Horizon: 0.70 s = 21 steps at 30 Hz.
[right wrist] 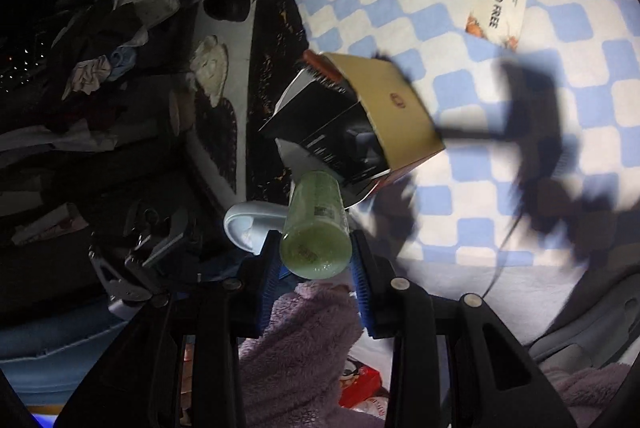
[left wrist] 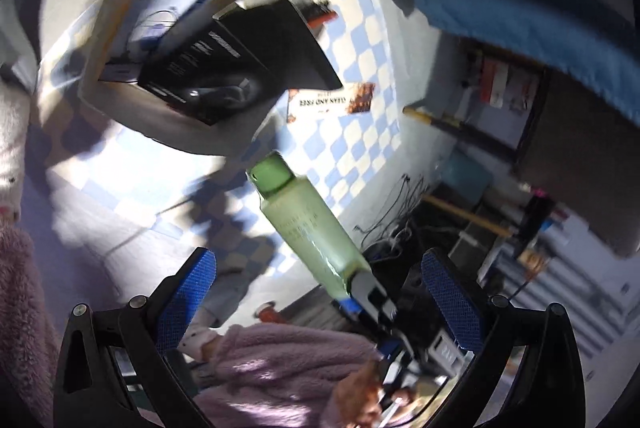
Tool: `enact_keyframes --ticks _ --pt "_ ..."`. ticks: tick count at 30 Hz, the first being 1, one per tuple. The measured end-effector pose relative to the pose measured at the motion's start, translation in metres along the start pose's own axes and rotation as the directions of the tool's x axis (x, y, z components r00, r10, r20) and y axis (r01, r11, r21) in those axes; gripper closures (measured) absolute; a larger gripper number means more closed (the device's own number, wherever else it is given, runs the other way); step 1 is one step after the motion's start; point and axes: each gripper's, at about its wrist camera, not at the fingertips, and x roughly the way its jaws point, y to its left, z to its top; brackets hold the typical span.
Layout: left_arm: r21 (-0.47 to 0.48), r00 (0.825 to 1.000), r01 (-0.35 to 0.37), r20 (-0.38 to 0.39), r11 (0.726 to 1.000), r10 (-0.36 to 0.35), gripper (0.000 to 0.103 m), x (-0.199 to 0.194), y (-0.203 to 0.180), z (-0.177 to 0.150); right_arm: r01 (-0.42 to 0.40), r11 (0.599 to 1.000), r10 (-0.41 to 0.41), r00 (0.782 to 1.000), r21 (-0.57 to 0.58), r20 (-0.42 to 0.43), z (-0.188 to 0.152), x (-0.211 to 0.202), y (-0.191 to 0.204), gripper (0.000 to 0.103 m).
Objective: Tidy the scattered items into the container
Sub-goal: 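Lift the green bottle with the right gripper toward the left gripper, then close the left gripper on the green bottle while the right gripper releases it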
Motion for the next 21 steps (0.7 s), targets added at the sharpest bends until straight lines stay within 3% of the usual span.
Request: enact_keyframes --ticks 2,4,8,11,12,15,16,20,21 --pt "0.001 0.998 -0.057 0.031 0.998 0.057 0.0 -0.002 0.001 0.004 -0.036 0.999 0.036 0.999 -0.006 -0.006 -0.003 0.009 0.006 0.068" --pt "0.013 0.997 -0.062 0.045 0.998 0.061 0.0 -0.001 -0.004 0.006 -0.038 0.998 0.038 0.999 -0.057 -0.005 -0.004 0.017 0.017 0.068" --pt "-0.013 0.997 0.041 0.061 0.999 -0.04 0.0 -0.003 -0.003 0.003 -0.08 0.989 0.078 0.997 -0.127 -0.016 -0.009 0.029 0.037 0.068" --pt "-0.026 0.995 0.076 0.067 0.997 -0.074 0.0 -0.003 0.011 -0.005 -0.108 0.981 0.103 0.994 -0.164 -0.038 -0.013 0.04 0.047 0.068" --pt "-0.022 0.995 0.078 0.068 0.997 -0.077 0.005 -0.003 0.011 -0.005 -0.11 0.978 0.104 0.994 -0.18 -0.044 -0.014 0.043 0.05 0.068" --pt "0.003 0.996 0.046 0.076 0.999 -0.046 0.048 -0.004 0.012 -0.002 -0.094 0.97 0.085 0.995 -0.226 -0.048 -0.017 0.048 0.057 0.068" --pt "0.008 0.996 0.035 0.084 0.999 -0.036 0.057 -0.002 0.013 0.0 -0.091 0.968 0.082 0.996 -0.233 -0.047 -0.018 0.049 0.058 0.068" --pt "0.023 0.986 0.132 0.099 0.991 -0.134 0.06 -0.006 0.014 0.002 -0.095 0.968 0.088 0.995 -0.231 -0.04 -0.017 0.048 0.058 0.068" --pt "0.027 0.984 0.142 0.106 0.989 -0.144 0.07 -0.006 0.014 0.003 -0.1 0.968 0.093 0.995 -0.229 -0.037 -0.017 0.047 0.058 0.068"
